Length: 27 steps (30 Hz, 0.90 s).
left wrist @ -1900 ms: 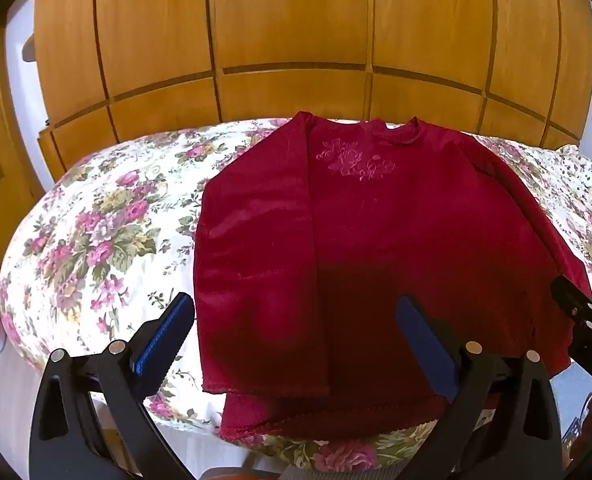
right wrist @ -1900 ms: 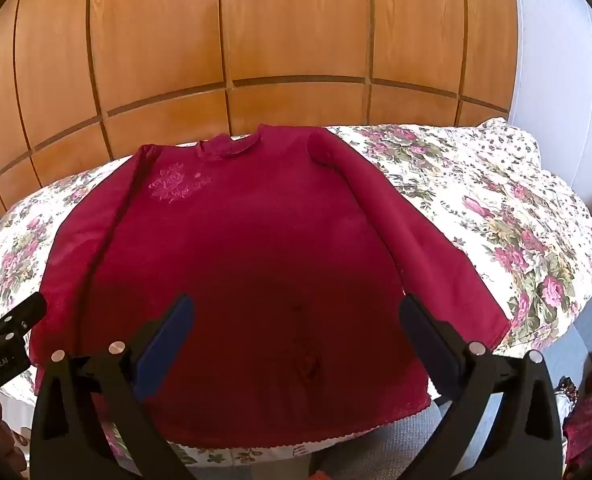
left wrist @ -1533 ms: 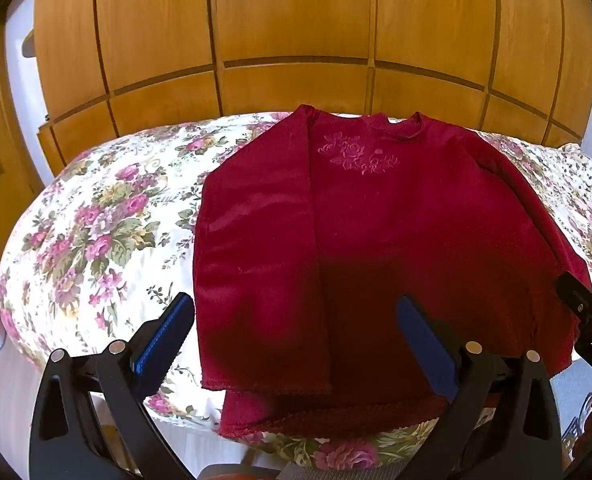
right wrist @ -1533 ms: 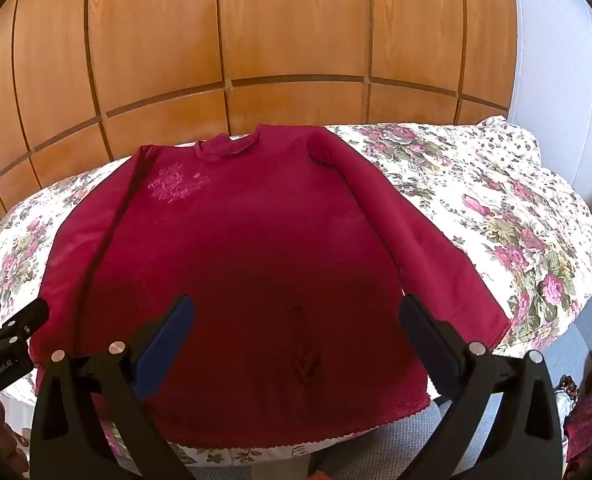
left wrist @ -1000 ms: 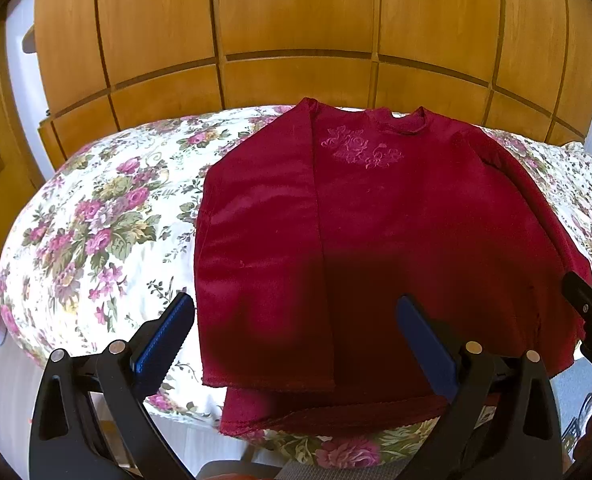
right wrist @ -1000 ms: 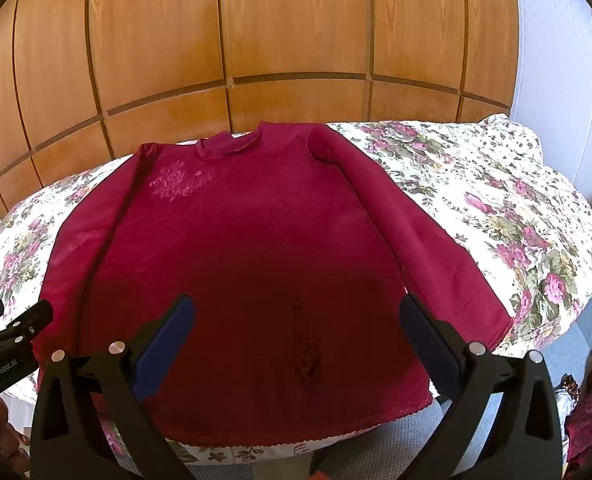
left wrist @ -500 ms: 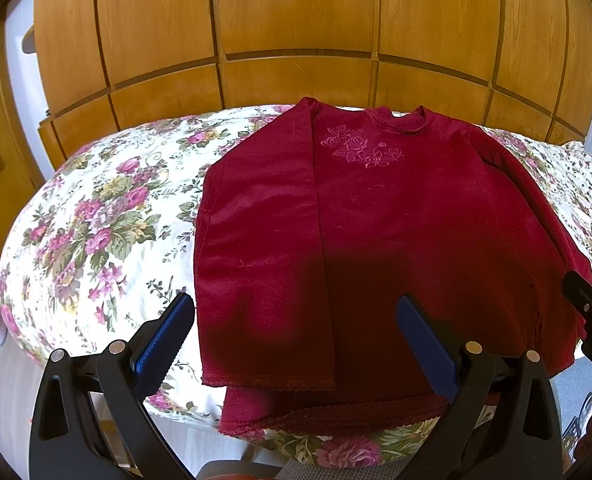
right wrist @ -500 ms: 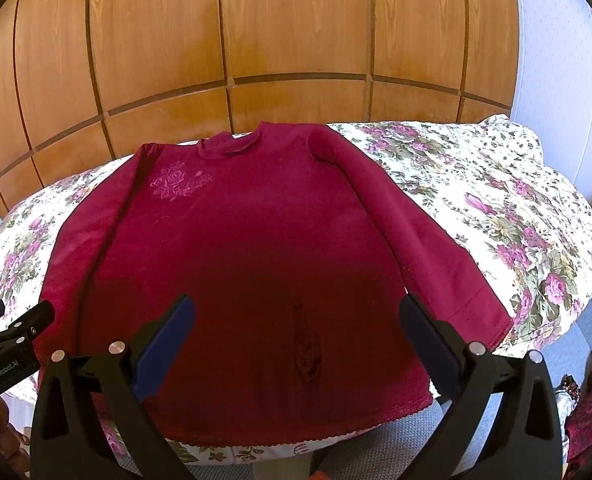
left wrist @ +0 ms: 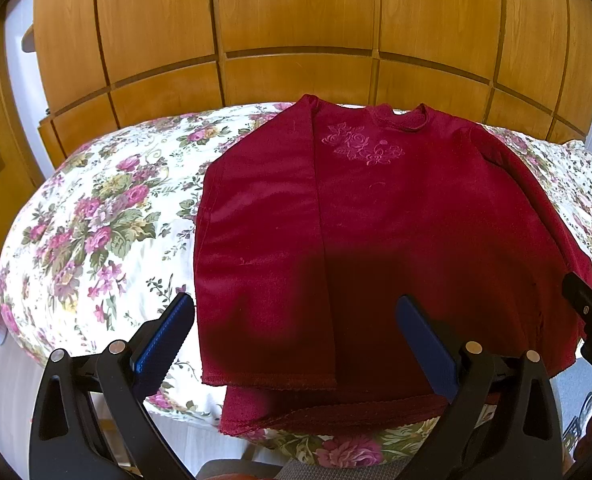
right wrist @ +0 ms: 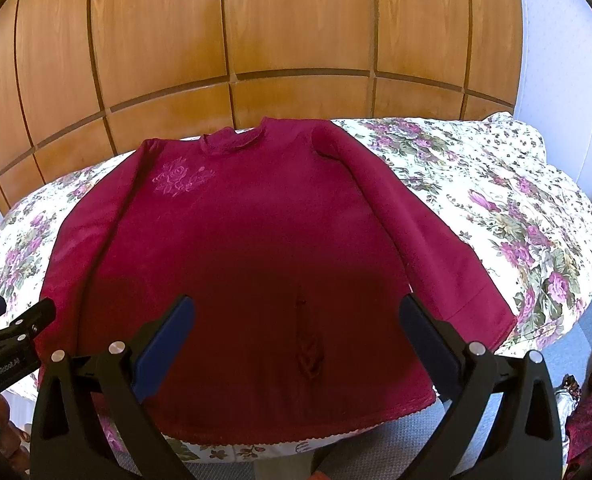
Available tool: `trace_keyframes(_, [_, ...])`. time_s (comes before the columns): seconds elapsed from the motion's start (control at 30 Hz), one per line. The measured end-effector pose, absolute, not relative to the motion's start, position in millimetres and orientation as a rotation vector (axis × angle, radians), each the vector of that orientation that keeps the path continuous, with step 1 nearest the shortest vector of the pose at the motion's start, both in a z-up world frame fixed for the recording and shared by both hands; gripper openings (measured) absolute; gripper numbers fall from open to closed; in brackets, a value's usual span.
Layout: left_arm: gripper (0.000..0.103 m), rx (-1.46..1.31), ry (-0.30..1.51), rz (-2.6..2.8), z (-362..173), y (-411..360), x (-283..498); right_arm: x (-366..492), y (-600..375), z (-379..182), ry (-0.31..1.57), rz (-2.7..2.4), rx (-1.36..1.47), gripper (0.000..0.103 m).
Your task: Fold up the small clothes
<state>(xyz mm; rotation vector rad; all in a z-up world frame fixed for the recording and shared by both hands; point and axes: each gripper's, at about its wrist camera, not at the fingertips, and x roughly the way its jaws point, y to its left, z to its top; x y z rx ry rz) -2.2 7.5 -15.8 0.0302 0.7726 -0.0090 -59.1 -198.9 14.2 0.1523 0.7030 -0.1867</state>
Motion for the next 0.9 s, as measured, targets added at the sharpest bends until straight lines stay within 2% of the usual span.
trace_keyframes(0.9, [0.100,0.022,0.799,-0.014,-19.5,10.5,0.7,-57.8,-200.5,11.6,0.719,-0.190,0.164,0.101])
